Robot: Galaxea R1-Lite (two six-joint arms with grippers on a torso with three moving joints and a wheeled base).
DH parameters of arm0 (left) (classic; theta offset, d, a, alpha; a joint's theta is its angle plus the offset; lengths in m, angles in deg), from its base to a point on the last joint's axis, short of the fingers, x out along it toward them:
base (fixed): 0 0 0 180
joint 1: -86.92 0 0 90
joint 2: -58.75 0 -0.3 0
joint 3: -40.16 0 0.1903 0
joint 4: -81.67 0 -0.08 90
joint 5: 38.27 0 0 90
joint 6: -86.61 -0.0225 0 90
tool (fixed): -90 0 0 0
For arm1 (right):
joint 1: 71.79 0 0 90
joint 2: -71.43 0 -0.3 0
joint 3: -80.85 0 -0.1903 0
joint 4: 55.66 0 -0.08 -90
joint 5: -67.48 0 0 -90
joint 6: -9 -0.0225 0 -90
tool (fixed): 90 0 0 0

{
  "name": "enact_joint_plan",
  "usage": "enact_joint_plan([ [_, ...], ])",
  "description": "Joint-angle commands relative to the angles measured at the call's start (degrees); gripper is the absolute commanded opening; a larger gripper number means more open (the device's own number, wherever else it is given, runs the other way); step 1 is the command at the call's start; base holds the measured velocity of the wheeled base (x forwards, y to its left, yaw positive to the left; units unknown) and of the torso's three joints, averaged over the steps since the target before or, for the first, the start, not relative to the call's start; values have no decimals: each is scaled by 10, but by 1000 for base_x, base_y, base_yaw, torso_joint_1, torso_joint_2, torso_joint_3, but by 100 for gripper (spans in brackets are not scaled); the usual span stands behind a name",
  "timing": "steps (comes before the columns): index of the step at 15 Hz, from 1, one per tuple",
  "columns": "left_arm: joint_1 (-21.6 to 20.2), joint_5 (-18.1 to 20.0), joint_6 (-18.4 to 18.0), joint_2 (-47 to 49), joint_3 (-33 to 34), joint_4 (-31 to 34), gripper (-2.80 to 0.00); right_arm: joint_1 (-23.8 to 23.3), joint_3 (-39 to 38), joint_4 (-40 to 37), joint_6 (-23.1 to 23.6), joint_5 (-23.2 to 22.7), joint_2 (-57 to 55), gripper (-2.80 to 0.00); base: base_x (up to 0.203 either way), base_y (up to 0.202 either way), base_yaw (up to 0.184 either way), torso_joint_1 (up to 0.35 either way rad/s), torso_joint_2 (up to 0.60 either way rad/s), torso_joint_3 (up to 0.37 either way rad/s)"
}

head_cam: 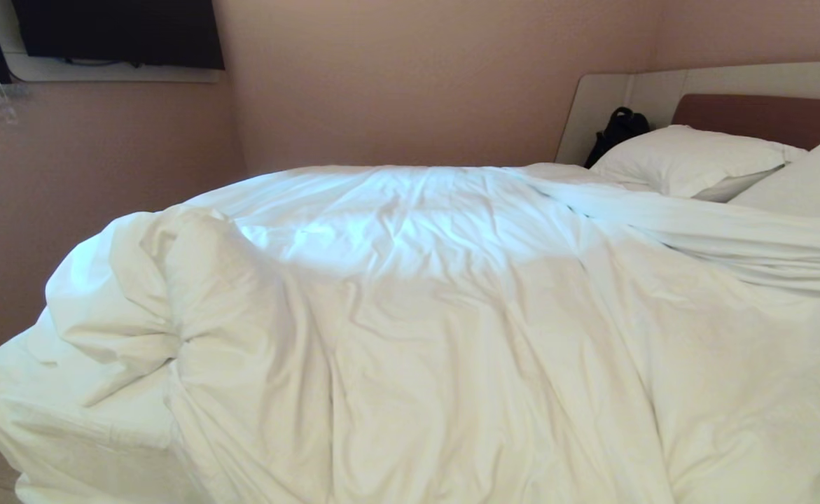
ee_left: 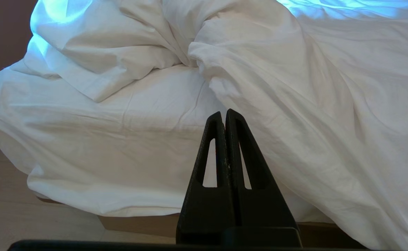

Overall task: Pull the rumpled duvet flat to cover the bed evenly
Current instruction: Flatten the corners of the folded blanket

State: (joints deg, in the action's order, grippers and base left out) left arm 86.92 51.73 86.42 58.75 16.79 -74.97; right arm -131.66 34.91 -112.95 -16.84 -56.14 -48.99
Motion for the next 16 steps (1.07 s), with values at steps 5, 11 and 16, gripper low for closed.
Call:
enact_joint_plan([
  [5,0,0,0,0,0,0,-280,-10,1,48,-6,52,14,0,0,0,0,0,0,0],
  [11,0,0,0,0,0,0,-280,-18,1,117,-3,54,4,0,0,0,0,0,0,0],
  [16,0,0,-1,0,0,0,-280,-22,1,134,-8,51,-21,0,0,0,0,0,0,0],
])
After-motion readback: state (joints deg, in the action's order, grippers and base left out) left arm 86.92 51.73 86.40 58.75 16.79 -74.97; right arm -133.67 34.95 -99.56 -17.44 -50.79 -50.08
